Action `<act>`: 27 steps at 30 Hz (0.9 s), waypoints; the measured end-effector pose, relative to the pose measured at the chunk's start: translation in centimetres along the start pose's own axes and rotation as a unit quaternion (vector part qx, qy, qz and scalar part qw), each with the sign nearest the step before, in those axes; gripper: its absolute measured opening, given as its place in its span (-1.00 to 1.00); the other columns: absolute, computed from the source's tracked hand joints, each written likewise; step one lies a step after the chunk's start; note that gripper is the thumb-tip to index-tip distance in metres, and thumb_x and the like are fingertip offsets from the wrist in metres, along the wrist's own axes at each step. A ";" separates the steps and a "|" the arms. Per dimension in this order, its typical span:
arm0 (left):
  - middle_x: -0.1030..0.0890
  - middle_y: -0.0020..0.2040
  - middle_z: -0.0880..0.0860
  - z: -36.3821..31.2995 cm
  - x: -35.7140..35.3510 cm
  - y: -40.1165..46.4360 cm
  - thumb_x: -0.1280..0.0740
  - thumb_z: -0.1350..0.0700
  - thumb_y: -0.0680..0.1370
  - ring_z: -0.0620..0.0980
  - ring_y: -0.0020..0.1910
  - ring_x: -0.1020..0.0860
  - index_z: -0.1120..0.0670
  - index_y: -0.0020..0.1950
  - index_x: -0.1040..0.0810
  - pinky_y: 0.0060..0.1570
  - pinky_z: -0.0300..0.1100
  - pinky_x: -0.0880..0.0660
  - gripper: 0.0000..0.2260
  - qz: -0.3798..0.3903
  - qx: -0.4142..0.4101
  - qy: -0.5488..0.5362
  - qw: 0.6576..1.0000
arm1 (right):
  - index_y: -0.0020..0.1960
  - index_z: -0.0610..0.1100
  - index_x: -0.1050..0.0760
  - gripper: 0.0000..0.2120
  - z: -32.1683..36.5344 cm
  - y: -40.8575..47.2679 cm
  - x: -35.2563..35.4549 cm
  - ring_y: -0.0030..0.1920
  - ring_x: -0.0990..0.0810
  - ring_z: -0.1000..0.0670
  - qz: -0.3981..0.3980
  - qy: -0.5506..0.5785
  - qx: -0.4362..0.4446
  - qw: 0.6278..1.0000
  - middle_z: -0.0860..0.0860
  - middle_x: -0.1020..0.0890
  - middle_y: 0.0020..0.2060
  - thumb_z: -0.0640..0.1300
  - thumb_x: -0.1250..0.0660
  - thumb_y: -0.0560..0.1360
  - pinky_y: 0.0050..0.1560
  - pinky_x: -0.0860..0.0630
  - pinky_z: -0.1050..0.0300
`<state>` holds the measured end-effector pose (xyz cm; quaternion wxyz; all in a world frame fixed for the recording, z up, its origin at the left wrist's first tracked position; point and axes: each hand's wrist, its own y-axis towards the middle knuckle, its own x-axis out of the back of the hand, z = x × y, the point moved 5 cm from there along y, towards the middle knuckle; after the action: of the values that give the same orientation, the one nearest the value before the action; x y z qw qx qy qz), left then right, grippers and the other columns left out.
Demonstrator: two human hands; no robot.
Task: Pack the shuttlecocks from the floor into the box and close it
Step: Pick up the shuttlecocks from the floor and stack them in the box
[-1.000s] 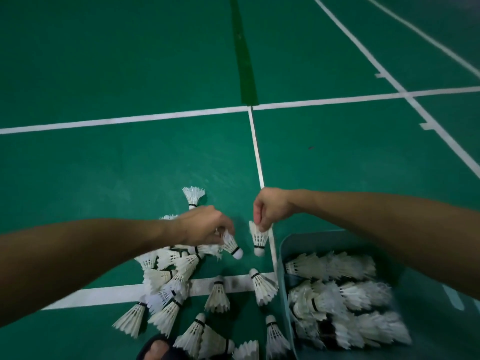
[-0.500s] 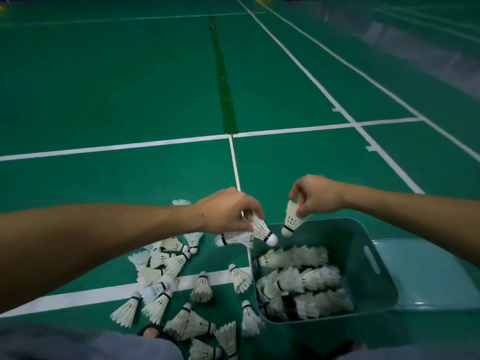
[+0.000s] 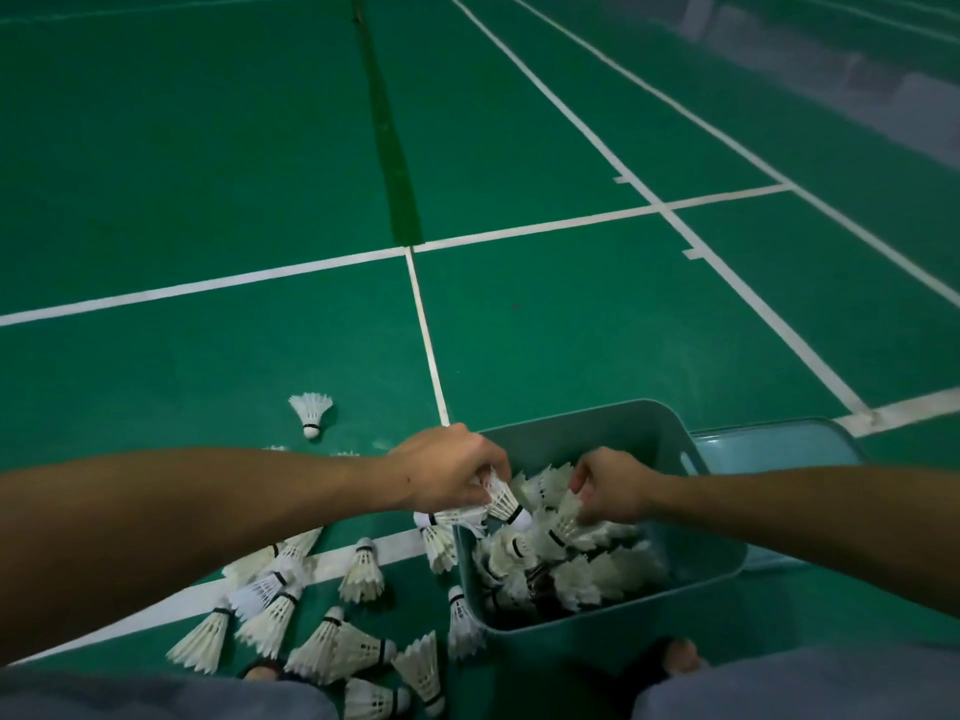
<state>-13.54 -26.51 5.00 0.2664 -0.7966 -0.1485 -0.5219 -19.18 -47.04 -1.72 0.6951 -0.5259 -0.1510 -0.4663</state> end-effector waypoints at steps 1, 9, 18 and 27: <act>-0.72 0.12 -0.06 0.0 -0.2 0.3 -0.46 0.05 0.59 -0.06 0.04 -0.66 -0.06 0.32 -0.63 -0.01 -0.05 -0.64 -0.71 0.001 0.000 -0.002 1.000 | 0.08 -0.21 -0.63 -0.73 -0.2 0.3 -0.4 -0.21 -0.57 0.09 -0.001 0.017 -0.007 1.000 0.06 -0.60 -0.21 -0.26 -0.55 0.39 -0.28 -0.52 0.25; -0.72 0.12 -0.04 1.4 0.2 1.5 -0.44 0.08 0.61 -0.05 0.04 -0.67 -0.02 0.33 -0.63 -0.02 -0.09 -0.64 -0.71 -0.055 0.034 -0.017 0.998 | -0.02 -0.06 -0.55 -0.71 0.9 1.3 -2.2 -0.17 -0.64 0.08 -0.027 0.076 0.001 0.997 0.05 -0.67 -0.20 -0.23 -0.59 0.35 -0.23 -0.56 0.22; -0.73 0.12 0.00 1.3 0.6 1.6 -0.40 0.12 0.63 0.00 0.03 -0.68 -0.01 0.35 -0.62 -0.02 -0.04 -0.65 -0.72 -0.072 0.054 -0.018 0.996 | 0.07 -0.01 -0.56 -0.79 2.3 1.3 -4.4 -0.06 -0.62 -0.02 -0.025 -0.062 0.056 0.996 0.03 -0.66 -0.07 -0.14 -0.41 0.44 -0.09 -0.57 0.11; -0.73 0.14 0.00 1.4 0.4 1.4 -0.40 0.13 0.63 -0.01 0.03 -0.68 0.01 0.37 -0.61 -0.01 -0.05 -0.66 -0.71 -0.071 0.043 -0.013 0.996 | -0.10 -0.04 -0.55 -0.69 -1.2 1.6 -6.0 -0.27 -0.60 0.03 -0.015 0.079 -0.079 0.994 0.00 -0.63 -0.22 -0.24 -0.62 0.29 -0.36 -0.52 0.20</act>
<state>-11.62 -26.86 4.56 0.2607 -0.7786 -0.2312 -0.5219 -21.36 -45.15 -7.34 0.6540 -0.5382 -0.0663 -0.5275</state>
